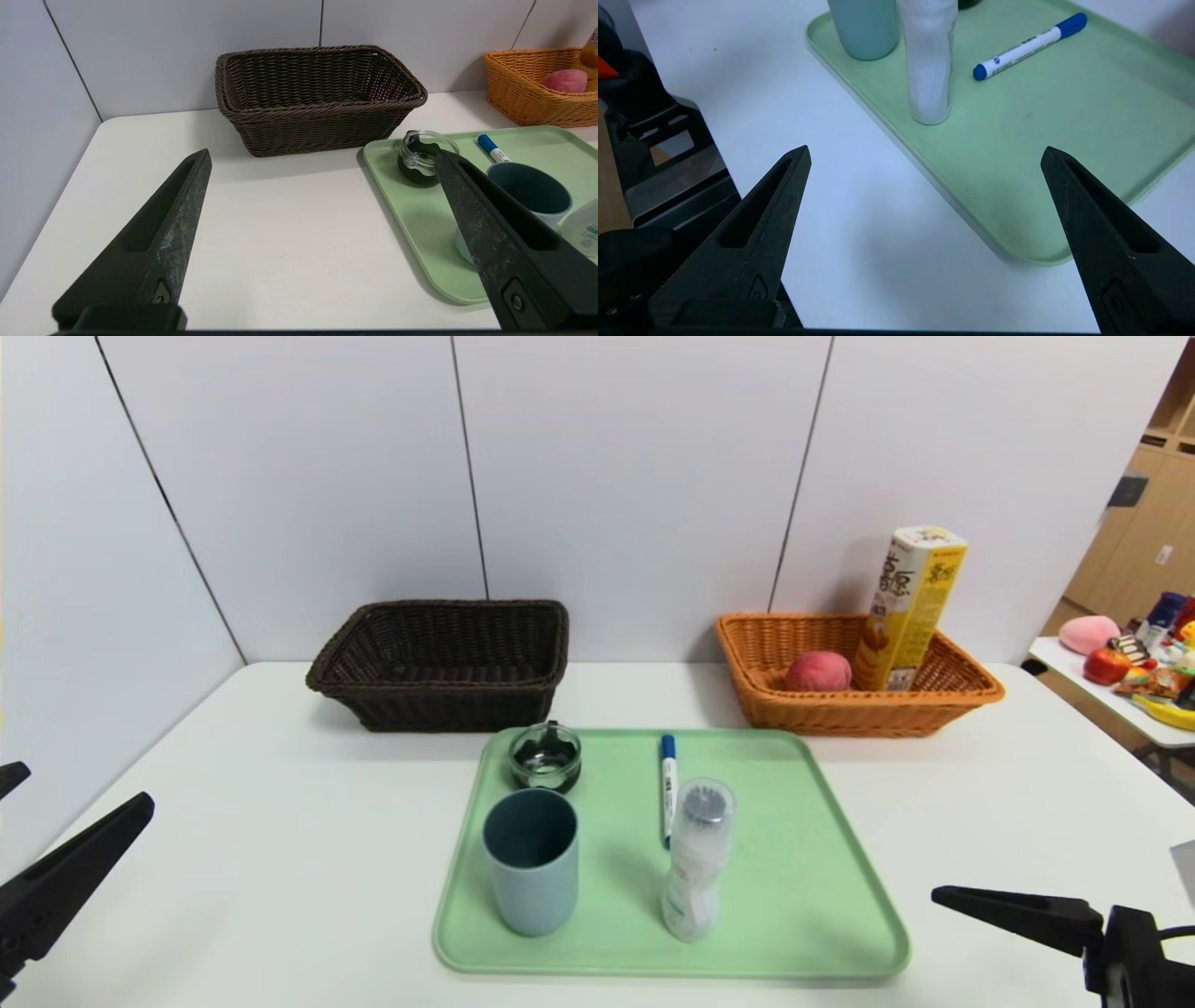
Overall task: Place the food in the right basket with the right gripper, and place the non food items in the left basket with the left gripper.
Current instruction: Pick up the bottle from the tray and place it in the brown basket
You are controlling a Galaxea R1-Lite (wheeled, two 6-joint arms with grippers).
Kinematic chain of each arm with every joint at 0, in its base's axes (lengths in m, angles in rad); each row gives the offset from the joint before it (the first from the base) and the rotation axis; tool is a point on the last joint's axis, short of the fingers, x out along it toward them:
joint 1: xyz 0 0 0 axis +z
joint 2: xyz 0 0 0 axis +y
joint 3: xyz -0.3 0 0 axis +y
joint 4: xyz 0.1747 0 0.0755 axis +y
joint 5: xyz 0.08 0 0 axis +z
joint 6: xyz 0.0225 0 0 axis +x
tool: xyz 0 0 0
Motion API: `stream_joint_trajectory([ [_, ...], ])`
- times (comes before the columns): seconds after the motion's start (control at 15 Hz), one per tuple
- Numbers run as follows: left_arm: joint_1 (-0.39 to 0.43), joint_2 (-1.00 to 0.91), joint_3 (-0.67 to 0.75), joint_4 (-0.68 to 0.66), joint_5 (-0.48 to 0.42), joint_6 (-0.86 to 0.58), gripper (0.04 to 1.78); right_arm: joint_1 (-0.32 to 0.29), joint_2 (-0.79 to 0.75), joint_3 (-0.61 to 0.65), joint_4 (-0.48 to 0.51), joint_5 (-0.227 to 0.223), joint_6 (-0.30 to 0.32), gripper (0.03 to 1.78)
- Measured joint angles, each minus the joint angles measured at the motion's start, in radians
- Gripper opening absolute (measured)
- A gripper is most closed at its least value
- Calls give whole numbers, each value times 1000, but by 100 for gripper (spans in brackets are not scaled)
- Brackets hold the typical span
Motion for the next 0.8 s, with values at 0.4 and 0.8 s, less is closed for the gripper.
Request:
stream_joint_trajectory([
  [0.4, 0, -5, 6, 0, 0, 0, 169, 38, 285, -13, -227, -1, -84, 170],
  [0.8, 0, -8, 6, 10, 0, 0, 169, 66, 569, 32, -620, -6, -101, 170],
])
